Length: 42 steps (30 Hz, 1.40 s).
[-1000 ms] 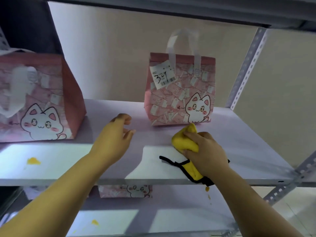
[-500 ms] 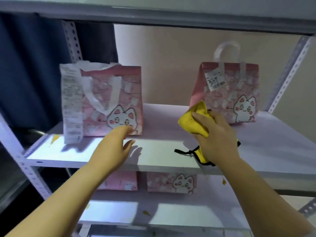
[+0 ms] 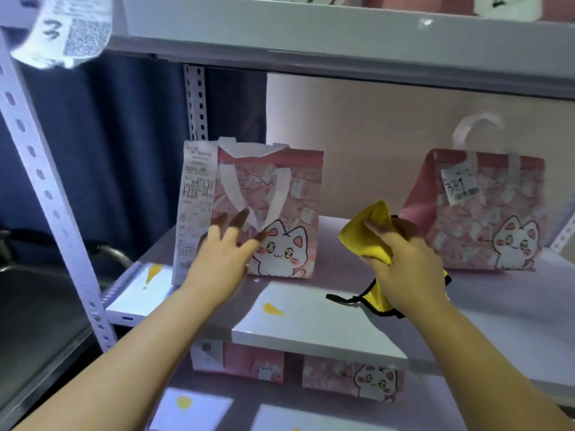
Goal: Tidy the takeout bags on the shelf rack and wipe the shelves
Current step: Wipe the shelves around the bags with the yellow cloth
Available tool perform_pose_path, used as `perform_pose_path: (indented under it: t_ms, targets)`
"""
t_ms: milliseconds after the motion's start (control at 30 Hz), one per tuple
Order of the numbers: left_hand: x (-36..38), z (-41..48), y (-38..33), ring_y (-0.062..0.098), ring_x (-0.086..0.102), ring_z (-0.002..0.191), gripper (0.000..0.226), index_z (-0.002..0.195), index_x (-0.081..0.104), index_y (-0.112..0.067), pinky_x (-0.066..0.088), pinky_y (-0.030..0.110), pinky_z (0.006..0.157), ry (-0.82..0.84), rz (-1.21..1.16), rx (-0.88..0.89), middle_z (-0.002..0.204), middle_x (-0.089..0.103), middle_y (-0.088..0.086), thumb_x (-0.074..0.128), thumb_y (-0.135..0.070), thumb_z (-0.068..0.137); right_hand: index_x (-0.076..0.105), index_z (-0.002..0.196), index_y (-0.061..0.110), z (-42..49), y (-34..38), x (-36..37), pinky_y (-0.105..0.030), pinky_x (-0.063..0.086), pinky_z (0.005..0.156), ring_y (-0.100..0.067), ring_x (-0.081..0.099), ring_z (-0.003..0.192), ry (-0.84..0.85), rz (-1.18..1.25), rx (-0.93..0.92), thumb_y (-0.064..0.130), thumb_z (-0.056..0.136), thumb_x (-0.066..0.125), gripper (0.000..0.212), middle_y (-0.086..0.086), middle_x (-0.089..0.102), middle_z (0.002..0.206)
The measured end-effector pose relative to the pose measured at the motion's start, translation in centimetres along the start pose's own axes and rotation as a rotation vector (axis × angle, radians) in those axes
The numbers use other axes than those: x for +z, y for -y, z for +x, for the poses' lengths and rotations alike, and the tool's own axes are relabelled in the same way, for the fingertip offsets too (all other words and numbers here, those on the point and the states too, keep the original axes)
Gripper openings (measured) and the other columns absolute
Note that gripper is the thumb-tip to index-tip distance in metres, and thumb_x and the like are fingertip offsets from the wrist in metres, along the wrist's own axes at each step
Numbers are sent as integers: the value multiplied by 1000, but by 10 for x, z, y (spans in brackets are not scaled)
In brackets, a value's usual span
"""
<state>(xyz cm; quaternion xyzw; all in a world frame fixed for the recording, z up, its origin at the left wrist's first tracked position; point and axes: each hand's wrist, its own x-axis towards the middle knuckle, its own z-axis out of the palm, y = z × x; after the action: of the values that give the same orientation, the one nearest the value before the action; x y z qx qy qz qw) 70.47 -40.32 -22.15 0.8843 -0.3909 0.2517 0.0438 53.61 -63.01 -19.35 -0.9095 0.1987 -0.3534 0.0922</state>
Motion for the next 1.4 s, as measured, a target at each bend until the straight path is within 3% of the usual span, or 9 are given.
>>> perform_pose_path:
  t_ms: [100,267,500,1000,1267,1400]
  targets:
    - [16,12,7,42,6,139,68,144,18,-42,28,53,107,53,23,-26,158,-4,6,52,-21,89,49,129,44,14,-7,11,-51,45,86,-40,49,108,37,39,41,28,83,66,51,-2,43,136]
    - [30,32,8,29,0,142,67,145,9,-44,26,42,109,120,50,-11,157,-12,1,45,-22,93,53,126,41,30,-18,27,-48,44,87,-37,50,112,31,0,71,26,80,68,51,-1,44,137]
    - [49,70,2,31,1,142,63,145,11,-42,22,47,112,184,12,31,157,-9,0,45,-23,95,48,128,45,46,-37,38,-49,40,94,-32,47,115,93,14,125,28,81,66,53,2,40,138]
    - [53,92,-7,34,9,141,61,145,19,-36,29,48,109,133,-3,73,156,-1,4,50,-30,93,48,130,43,47,-62,38,-46,41,94,-33,46,115,150,-27,151,26,80,67,56,1,42,137]
    - [25,66,-8,25,8,140,57,144,22,-39,28,42,109,130,-134,37,156,1,-3,47,-35,93,55,125,41,25,-48,3,-45,41,87,-36,44,113,69,-136,4,24,80,71,51,-2,46,137]
    - [13,43,-12,26,19,136,55,143,29,-36,34,42,103,56,-138,60,153,17,3,49,-36,91,45,130,49,11,-35,-27,-47,43,89,-37,42,114,177,-277,-64,34,84,64,52,1,40,142]
